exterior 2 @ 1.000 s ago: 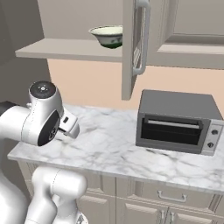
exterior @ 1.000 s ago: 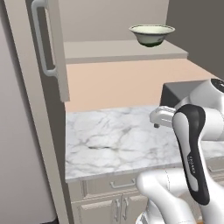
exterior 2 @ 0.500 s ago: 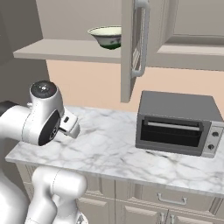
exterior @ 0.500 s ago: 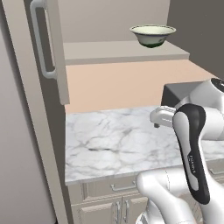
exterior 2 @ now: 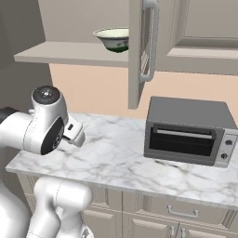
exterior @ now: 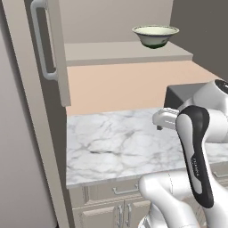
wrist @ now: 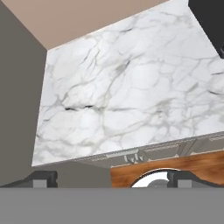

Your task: Move the bowls from the cabinet to the plates on the dining table.

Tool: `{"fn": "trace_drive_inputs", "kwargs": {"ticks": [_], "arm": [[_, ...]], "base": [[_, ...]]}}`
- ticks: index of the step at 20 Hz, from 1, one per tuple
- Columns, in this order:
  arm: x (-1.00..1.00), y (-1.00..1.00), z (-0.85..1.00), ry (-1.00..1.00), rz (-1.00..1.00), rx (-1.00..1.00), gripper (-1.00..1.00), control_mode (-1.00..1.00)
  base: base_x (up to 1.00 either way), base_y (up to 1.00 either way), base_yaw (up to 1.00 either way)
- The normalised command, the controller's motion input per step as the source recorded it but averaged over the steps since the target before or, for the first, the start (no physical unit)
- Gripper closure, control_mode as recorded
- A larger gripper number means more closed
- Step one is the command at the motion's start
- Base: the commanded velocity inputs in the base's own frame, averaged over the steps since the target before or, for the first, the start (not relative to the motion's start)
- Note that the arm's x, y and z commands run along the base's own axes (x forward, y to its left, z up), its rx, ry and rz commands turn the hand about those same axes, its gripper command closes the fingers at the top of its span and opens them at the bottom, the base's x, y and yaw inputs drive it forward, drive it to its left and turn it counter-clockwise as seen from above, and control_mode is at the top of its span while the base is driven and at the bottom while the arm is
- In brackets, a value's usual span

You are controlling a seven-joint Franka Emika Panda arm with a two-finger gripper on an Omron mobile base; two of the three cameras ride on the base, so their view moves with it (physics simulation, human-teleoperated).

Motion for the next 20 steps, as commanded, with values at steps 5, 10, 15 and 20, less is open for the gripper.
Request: {"fn": "trace_drive_inputs", "kwargs": {"ticks": [5, 10, 15, 20], "arm": [[-0.05, 0.0, 0.27, 0.0, 0.02, -0.1, -1.0, -1.0], [-0.23, 0.0, 0.69, -0.01, 0.03, -0.26, -1.0, -1.0], [-0.19, -0.18, 0.64, -0.03, 0.08, -0.2, -1.0, -1.0], [-0.15, -0.49, 0.32, -0.04, 0.14, -0.1, -1.0, -1.0]], "base": [[0.0, 0.0, 0.0], [0.0, 0.0, 0.0], [0.0, 0.0, 0.0], [0.0, 0.0, 0.0]]}}
